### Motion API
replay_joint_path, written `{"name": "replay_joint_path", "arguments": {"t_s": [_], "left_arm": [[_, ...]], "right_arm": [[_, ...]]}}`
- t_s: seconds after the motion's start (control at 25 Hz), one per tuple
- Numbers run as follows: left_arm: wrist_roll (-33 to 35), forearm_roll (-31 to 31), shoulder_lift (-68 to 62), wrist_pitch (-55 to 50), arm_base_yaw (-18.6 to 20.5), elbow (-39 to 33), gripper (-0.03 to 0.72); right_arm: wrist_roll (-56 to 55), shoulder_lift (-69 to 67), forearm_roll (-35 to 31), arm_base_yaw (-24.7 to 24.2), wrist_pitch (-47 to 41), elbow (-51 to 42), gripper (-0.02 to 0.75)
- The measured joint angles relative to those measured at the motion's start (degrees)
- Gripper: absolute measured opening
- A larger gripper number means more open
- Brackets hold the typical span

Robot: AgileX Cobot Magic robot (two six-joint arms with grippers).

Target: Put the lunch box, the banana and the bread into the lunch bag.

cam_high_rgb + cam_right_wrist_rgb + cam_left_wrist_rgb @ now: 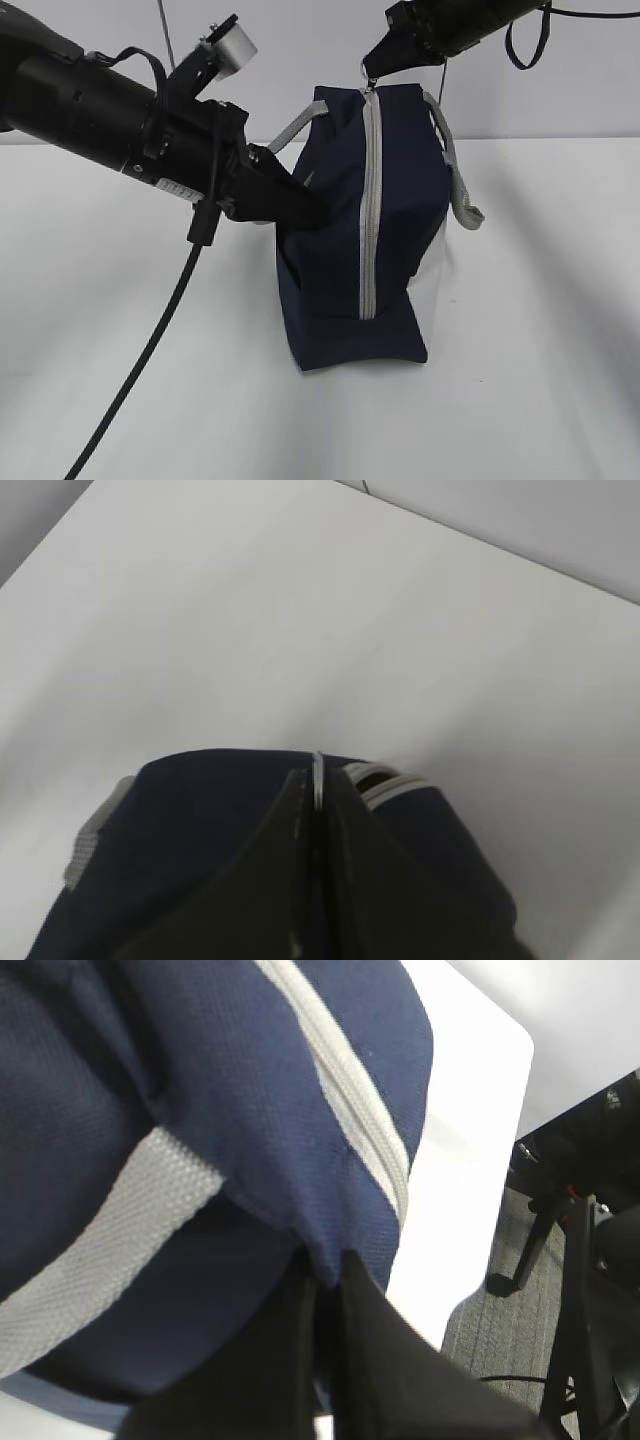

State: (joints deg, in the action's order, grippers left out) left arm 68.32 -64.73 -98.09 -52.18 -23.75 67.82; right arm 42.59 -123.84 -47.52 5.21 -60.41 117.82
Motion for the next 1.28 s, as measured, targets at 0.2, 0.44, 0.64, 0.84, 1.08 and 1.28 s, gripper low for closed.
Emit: {"name": "replay_joint_path", "arguments": {"t_s": [0.2,0.44,0.64,0.84,1.08,1.28], "left_arm": [[0.0,1.79,0.0,-2.15,0.0,0.0,0.003],[0.0,2.18,0.0,-3.9,0.0,0.0,0.003],[0.0,2.47,0.0,-4.6,0.0,0.0,0.003],[-1.84,2.67,0.0,-4.96,0.54,0.0,0.05],[-8.92,0.47,0.0,-5.21,2.64,0.0,0.566],[-13.05,-3.74,0.0,-5.27,5.03,0.0,0.636]], "right_arm": [[5.38,-4.13,-1.19,0.0,0.0,4.98,0.0],[10.02,-8.2,-3.74,0.0,0.0,8.48,0.0],[15.58,-11.02,-8.19,-1.25,-1.07,8.88,0.0],[30.05,-11.91,-18.55,-3.54,-7.62,8.88,0.0],[40.43,-11.96,-23.03,-4.01,-9.24,8.97,0.0],[43.98,-12.09,-23.27,-4.01,-9.24,8.97,0.0]]}}
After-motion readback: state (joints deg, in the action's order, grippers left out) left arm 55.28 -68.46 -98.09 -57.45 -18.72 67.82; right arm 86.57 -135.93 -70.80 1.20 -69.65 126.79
